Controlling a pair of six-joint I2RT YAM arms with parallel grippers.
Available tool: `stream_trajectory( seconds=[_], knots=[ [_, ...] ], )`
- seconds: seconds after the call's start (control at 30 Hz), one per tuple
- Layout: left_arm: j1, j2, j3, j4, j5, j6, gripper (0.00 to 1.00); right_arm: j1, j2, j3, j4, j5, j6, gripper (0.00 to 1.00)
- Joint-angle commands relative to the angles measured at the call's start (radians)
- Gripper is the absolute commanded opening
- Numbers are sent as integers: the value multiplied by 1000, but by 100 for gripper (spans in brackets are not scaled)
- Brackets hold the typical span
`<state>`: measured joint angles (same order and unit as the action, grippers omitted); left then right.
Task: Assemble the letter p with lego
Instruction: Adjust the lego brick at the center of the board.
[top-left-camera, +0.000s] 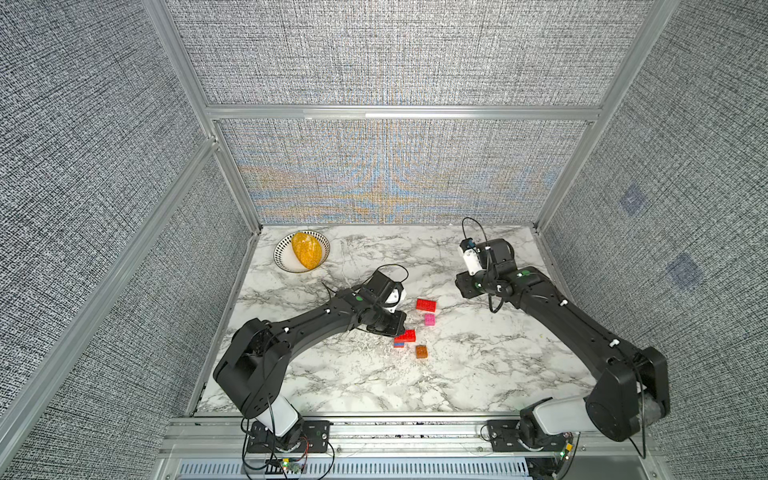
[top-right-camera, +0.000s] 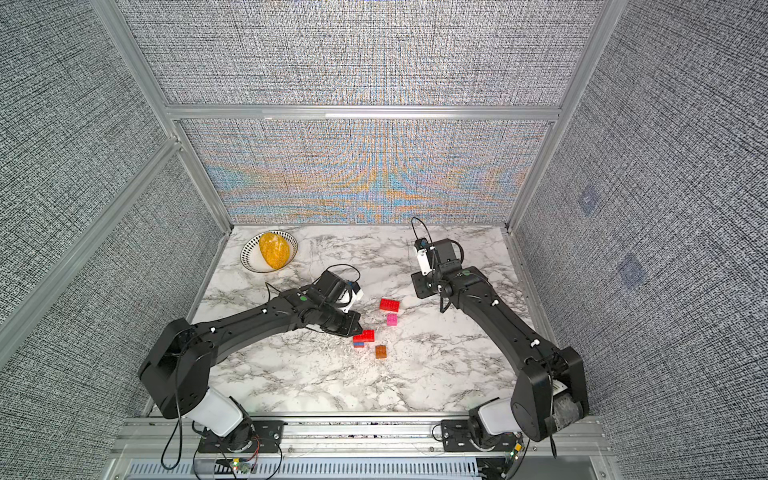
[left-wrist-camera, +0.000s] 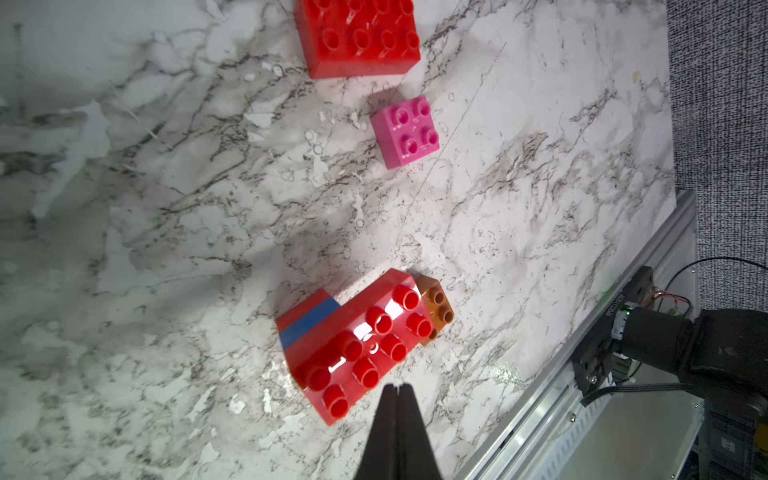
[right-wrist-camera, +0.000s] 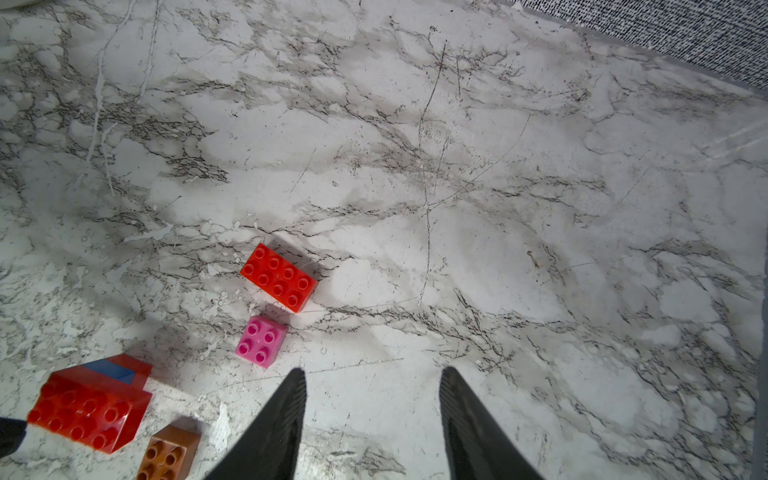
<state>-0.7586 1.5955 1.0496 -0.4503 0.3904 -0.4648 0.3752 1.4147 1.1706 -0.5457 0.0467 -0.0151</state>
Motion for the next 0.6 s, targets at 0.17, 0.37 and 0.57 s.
stream_trajectory(
  seconds=[0.17,0.37,0.57],
  knots=[
    [-1,21,-21,-4,-39,1,0,-1,9,0,7,-6,-7,54],
    [-1,45,-6,1,-47,4,0,-2,10,-2,6,-11,-10,55],
    [-1,51,-1,-19,-47,10,0,-2,12,-2,4,-22,-14,55]
  ],
)
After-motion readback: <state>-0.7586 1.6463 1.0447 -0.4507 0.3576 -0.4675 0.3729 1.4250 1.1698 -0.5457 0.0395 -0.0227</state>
